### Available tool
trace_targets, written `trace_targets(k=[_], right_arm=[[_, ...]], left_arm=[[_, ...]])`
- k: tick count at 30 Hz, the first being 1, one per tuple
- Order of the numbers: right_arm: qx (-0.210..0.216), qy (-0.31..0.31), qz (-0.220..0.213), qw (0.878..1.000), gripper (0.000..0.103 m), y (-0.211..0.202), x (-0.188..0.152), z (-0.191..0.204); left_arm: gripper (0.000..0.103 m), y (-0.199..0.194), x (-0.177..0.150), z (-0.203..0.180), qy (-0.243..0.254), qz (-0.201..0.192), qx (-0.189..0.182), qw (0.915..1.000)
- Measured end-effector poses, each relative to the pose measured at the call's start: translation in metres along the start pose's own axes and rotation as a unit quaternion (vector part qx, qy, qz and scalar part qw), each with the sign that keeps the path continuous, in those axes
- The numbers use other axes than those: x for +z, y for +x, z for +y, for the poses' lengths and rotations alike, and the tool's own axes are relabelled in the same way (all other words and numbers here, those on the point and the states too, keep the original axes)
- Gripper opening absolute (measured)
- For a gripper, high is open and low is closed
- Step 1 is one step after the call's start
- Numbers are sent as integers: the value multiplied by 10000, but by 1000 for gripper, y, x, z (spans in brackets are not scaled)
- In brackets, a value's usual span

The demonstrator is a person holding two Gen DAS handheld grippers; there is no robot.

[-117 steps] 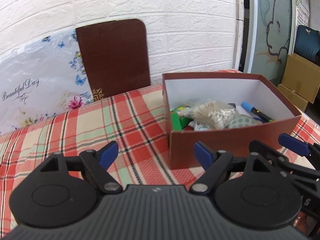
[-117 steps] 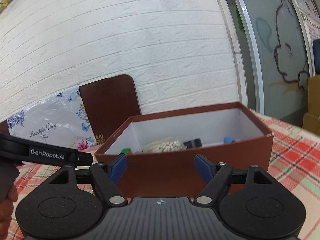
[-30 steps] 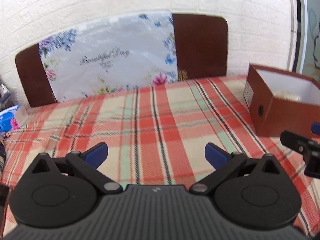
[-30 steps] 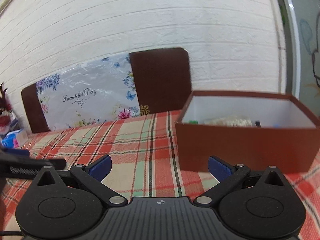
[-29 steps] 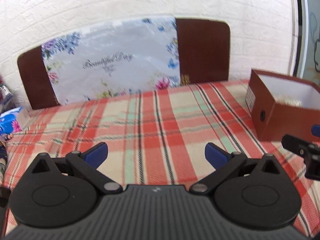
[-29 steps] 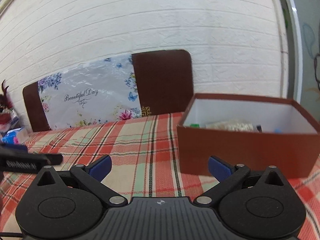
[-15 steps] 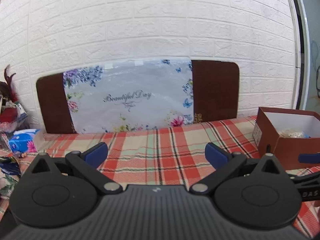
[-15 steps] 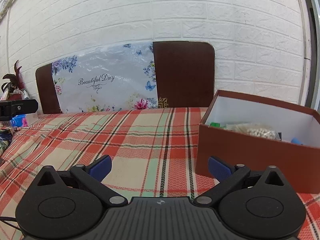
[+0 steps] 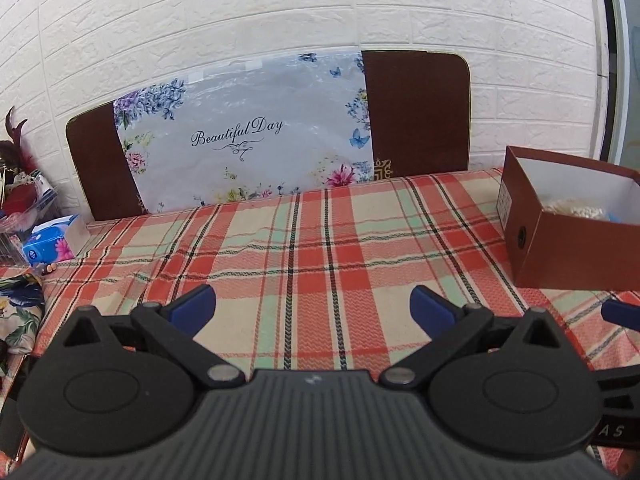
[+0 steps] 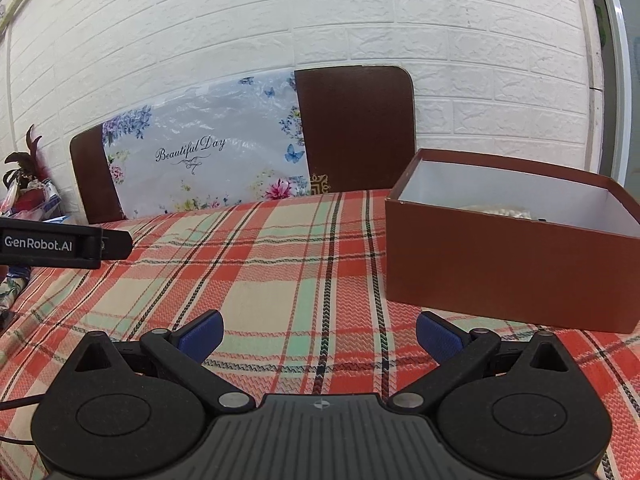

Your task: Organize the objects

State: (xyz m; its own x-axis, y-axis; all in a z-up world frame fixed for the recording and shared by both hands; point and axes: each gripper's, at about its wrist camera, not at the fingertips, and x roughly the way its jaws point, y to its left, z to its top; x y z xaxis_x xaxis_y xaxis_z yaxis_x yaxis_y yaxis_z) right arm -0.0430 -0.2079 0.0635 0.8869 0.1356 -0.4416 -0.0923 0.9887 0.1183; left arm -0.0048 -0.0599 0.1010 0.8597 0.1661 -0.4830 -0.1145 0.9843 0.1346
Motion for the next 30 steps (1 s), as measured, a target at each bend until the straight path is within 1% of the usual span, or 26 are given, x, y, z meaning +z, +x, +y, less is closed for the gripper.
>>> trace_targets(k=[8, 17, 30], right_arm=[[-3, -16, -73, 10000, 101, -4, -1, 2], [-47, 9, -111, 9999, 101, -5, -1, 0], [-14, 59, -87, 9999, 101, -4, -2, -4]], left_arm=[[103, -4, 1, -7, 119, 62, -14, 9999], [103, -3, -3, -12, 232, 146, -124, 9995], [103, 3, -7, -17, 279, 388, -213, 9986]])
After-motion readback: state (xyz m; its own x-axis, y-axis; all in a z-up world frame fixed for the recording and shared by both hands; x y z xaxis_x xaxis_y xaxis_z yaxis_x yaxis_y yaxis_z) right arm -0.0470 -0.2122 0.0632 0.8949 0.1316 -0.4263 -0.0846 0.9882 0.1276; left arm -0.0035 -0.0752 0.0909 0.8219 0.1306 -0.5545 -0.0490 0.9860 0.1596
